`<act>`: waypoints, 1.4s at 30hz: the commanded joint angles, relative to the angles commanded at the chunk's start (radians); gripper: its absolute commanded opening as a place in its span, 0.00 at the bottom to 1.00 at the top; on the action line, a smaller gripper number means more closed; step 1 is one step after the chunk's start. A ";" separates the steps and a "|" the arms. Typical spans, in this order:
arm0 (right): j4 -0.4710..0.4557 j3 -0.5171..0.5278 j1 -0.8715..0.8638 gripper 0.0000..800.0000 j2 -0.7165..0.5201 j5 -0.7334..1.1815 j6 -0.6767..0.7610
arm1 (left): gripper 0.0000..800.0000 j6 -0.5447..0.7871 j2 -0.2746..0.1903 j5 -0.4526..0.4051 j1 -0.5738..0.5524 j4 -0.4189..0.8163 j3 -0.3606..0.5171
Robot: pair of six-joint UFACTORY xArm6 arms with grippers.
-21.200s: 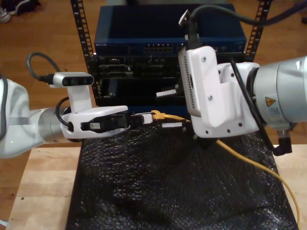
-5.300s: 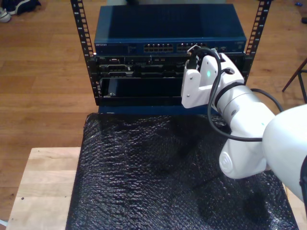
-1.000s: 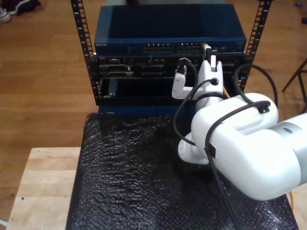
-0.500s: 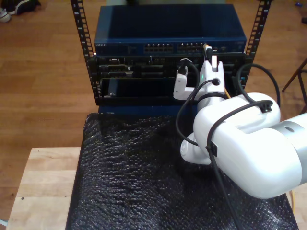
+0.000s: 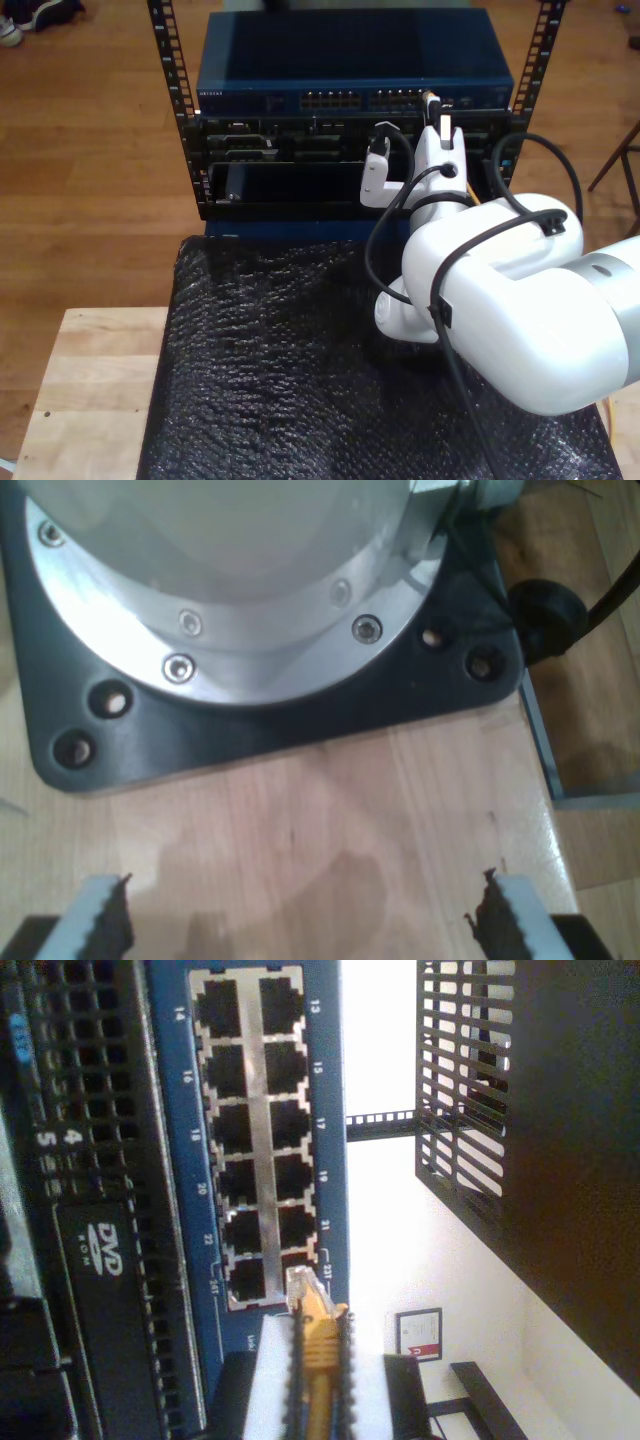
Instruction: Grab the cable and plug it in
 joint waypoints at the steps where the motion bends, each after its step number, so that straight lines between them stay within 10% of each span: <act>1: 0.000 0.000 0.000 0.00 0.002 0.000 0.000 | 1.00 0.000 0.000 0.000 0.000 0.000 0.000; 42: -0.014 -0.072 -0.003 0.00 0.035 0.046 -0.003 | 1.00 0.000 0.000 0.000 0.000 0.000 0.000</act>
